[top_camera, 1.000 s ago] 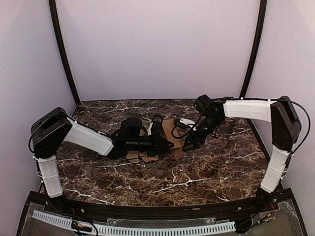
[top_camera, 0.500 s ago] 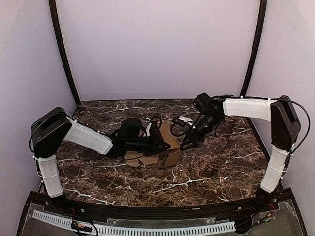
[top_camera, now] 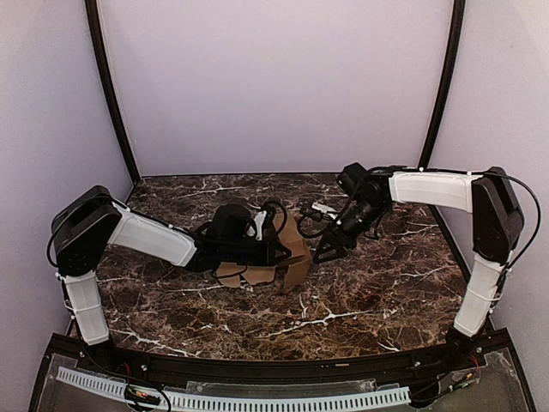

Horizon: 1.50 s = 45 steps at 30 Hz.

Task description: Fold the paper box

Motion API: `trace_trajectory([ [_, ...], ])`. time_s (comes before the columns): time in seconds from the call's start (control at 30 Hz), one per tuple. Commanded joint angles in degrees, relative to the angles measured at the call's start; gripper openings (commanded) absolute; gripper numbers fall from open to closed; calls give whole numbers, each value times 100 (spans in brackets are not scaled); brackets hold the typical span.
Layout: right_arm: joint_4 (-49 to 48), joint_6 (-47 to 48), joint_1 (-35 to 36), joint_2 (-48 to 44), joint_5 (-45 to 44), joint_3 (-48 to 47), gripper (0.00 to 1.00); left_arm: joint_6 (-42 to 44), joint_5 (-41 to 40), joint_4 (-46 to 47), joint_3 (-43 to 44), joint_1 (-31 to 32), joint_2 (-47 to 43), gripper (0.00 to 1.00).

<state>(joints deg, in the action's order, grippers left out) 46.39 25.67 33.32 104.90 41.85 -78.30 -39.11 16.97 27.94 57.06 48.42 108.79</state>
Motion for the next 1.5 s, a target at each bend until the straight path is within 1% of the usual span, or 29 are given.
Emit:
trace_trajectory([
  [0.0,41,38,-27,-85,106,17,60,850,-898,-625,-231,-13,-314,5],
  [0.1,3,-5,-28,-74,92,26,61,1129,-1309,-605,-285,45,-471,5],
  [0.2,-149,-144,-27,-69,-75,65,60,1304,-1386,-462,-301,98,-554,6],
  [0.3,-678,-398,2,-189,-453,365,60,1317,-1714,-689,-175,198,-521,6],
  [0.4,-1319,-502,162,-319,-877,754,61,1128,-2016,-921,-81,254,-394,6],
  [0.53,-2051,-572,288,-150,-1321,872,61,929,-2263,-1082,-66,284,-293,6],
  [0.67,-2504,-671,359,110,-1149,731,61,887,-2236,-927,-195,309,-423,9],
  [0.73,-2684,-716,423,184,-1045,687,61,930,-2246,-958,-216,333,-568,12],
  [0.77,-2733,-721,445,211,-1019,678,61,971,-2266,-1019,-205,334,-622,16],
  [0.97,-2846,-730,465,197,-1009,681,61,1178,-2425,-2055,6,378,-1120,32],
  [1.1,-2914,-794,465,206,-954,666,61,1223,-2227,-2592,15,408,-1362,37],
  [1.33,-2910,-914,482,302,-810,609,61,1284,-1862,-3416,77,525,-1836,42],
  [1.4,-2901,-902,481,283,-802,650,61,1338,-1736,-3721,226,543,-2074,43],
  [1.43,-2899,-897,482,250,-790,688,61,1453,-1633,-3995,394,549,-2238,44],
  [1.47,-2891,-880,481,217,-782,740,61,1660,-1618,-4146,495,543,-2413,46],
])
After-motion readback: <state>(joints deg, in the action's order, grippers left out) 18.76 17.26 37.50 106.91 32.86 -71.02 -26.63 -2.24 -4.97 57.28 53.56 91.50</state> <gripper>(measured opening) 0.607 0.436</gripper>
